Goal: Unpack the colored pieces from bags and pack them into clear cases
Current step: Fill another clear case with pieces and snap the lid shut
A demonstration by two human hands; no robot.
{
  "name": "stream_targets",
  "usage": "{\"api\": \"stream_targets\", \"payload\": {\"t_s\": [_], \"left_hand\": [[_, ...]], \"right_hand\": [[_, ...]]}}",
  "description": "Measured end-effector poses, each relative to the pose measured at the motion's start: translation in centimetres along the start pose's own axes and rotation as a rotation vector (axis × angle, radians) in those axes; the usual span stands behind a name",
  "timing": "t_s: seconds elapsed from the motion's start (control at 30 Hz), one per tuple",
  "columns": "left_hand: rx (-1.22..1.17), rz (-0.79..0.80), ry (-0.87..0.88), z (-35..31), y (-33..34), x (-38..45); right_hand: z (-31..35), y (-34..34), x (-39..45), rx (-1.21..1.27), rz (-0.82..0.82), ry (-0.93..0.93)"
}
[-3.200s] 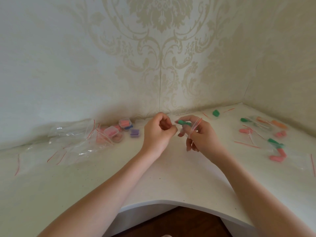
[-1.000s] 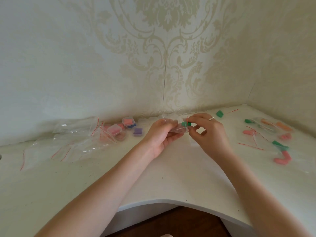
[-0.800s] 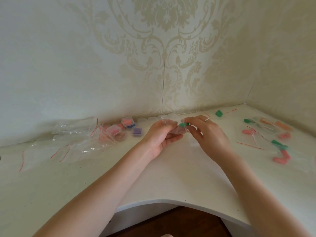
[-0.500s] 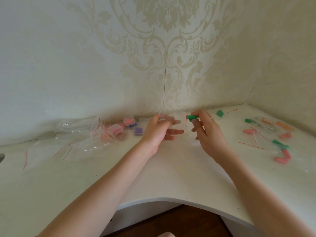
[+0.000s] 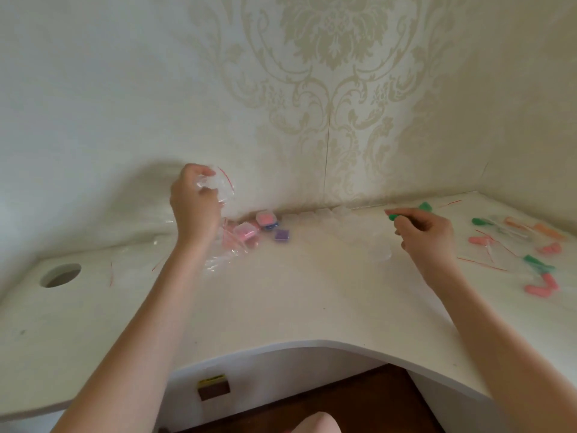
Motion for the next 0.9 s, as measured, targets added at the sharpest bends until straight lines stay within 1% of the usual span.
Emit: {"api": "stream_targets", "payload": {"t_s": [0.1, 0.2, 0.3, 0.4, 0.47, 0.53, 0.57, 0.63, 0.7, 0.73, 0.8, 0.83, 0.9], "left_hand": [[0.128, -0.055, -0.008, 1.0, -2.8, 1.2], [0.310, 0.010, -0.003, 1.7, -4.2, 0.8], [0.346, 0.017, -0.023, 1.9, -4.8, 0.6], [0.368, 0.045, -0.068, 1.7, -5.2, 1.2], [0.391, 0.024, -0.053, 1.2, -5.3, 1.4], [0.518, -0.031, 0.044, 0.6, -5.1, 1.0], [0.578, -0.063, 0.129, 0.4, -5.0, 0.7], [0.630, -0.110, 0.347, -0.1, -4.7, 0.0], [0.628, -0.098, 0.561, -0.3, -3.9, -0.6], [0.622, -0.069, 0.650, -0.5, -3.2, -1.0], [0.583, 0.022, 0.774, -1.1, -1.2, -2.1], [0.542, 0.097, 0.810, -1.6, 0.2, -2.9], [0.438, 0.312, 0.849, -2.0, 3.3, -5.2]], "right_hand": [[0.0, -0.1, 0.0, 0.034, 0.021, 0.013], [0.2, -0.1, 0.0, 0.031, 0.044, 0.032], [0.0, -0.1, 0.3, 0.023, 0.076, 0.083], [-0.4, -0.2, 0.4, -0.046, 0.083, 0.095], [-0.5, -0.1, 0.5, -0.078, 0.091, 0.096], [-0.6, 0.0, 0.4, -0.097, 0.110, 0.111], [-0.6, -0.1, 0.4, -0.102, 0.111, 0.123], [-0.4, -0.3, 0.4, -0.086, 0.090, 0.163], [-0.3, -0.5, 0.6, -0.044, 0.066, 0.228], [-0.2, -0.6, 0.8, -0.027, 0.059, 0.268], [-0.2, -0.9, 1.1, -0.027, 0.057, 0.329], [-0.3, -1.1, 1.2, -0.047, 0.065, 0.336], [-0.4, -1.3, 1.3, -0.091, 0.101, 0.324]]}}
Point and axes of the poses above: each hand's wrist, its own x-axis towards the middle knuckle, its own y-axis out of the palm, z = x × y, the point moved 1 cm from there along x, towards the middle knuckle, and after that the axes turned 10 degrees about -x, right-handed, at the moved point
